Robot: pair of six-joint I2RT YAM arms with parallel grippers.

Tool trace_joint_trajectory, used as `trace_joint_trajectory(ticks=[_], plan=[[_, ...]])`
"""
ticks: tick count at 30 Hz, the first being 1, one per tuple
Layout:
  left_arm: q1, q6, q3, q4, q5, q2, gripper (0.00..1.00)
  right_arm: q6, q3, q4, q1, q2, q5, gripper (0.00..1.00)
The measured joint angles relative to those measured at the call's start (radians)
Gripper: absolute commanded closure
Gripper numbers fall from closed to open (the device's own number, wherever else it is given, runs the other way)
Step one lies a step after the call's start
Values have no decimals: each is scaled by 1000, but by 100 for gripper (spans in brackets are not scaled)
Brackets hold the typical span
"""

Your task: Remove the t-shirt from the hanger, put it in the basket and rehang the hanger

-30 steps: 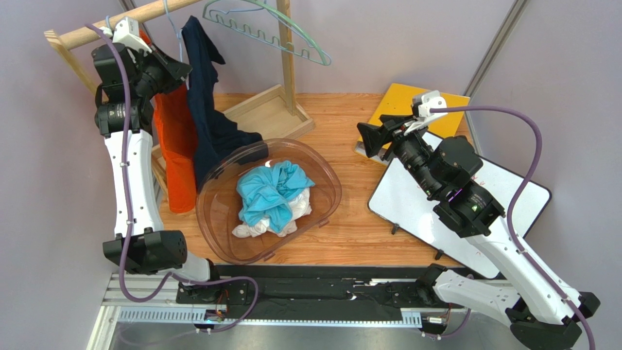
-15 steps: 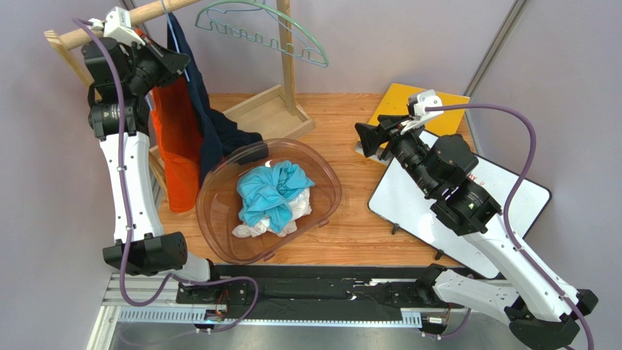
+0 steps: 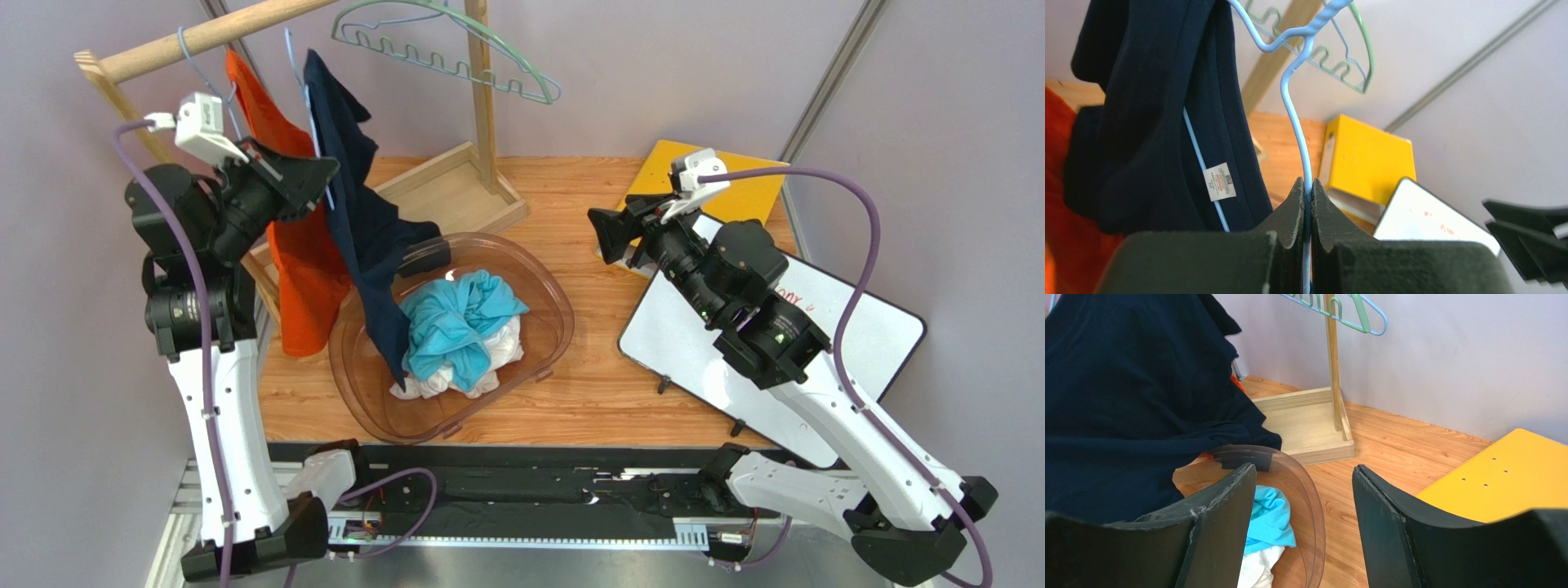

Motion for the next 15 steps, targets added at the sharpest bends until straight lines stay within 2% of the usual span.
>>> trace_joint_trajectory(ticks=[7, 15], plan=[[-21, -33, -229, 32, 160, -95, 100, 12, 25, -7, 0, 76, -40, 36], [-134, -69, -339, 75, 287, -85, 100, 38, 186, -37, 0, 251, -193, 30]])
